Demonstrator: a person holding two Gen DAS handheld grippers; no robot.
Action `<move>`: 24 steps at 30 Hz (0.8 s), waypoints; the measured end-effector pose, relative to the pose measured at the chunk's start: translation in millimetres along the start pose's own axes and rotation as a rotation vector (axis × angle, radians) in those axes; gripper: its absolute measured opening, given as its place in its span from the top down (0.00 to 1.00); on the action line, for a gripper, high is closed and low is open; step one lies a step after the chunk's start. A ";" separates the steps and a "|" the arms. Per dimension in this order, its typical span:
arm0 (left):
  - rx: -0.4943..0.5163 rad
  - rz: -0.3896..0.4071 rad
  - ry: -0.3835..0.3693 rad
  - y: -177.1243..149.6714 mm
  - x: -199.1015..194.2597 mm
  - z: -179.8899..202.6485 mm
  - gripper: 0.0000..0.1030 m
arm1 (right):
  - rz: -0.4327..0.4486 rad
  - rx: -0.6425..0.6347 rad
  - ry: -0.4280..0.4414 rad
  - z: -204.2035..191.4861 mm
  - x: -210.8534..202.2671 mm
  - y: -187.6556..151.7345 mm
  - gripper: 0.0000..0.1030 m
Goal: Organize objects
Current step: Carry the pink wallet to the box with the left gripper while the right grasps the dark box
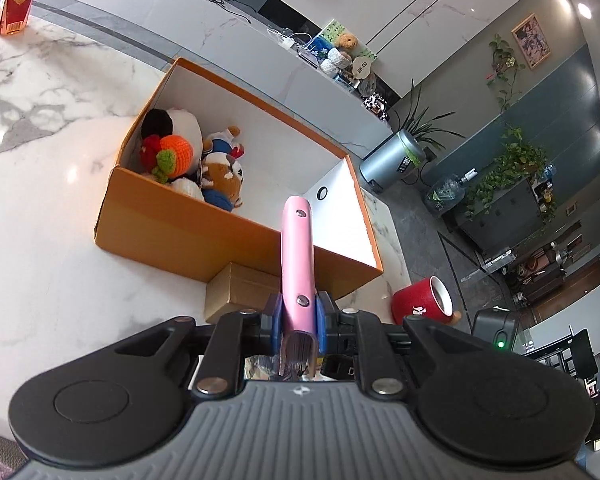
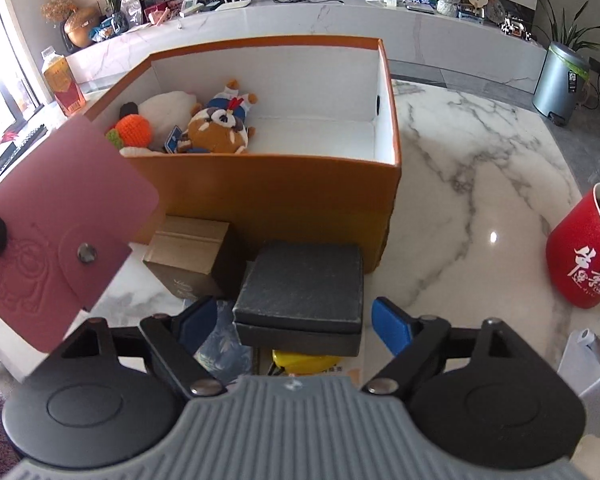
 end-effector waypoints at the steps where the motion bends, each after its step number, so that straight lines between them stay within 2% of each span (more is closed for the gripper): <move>1: -0.002 0.000 -0.003 1.9 2.8 -0.3 0.81 | -0.008 -0.002 -0.002 -0.5 2.9 -0.5 0.17; 8: -0.019 0.003 -0.034 13.1 10.3 -3.9 0.81 | -0.054 -0.018 -0.015 0.0 15.8 -5.0 0.24; 15: -0.030 0.006 -0.036 18.7 12.3 -5.4 0.81 | -0.041 -0.016 -0.007 0.1 10.3 -2.4 0.25; 24: -0.075 0.003 -0.054 43.3 16.5 -3.1 0.81 | 0.033 -0.032 0.049 -2.5 -43.8 28.5 0.25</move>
Point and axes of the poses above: each gripper's, at about its wrist camera, not at the fingertips, and x roughly the way its jaws point, z to its right, y to its top, the point moved 8 cm from there along x, roughly the way its jaws point, and after that the axes turned 15 degrees about z, right-handed, at the moved point
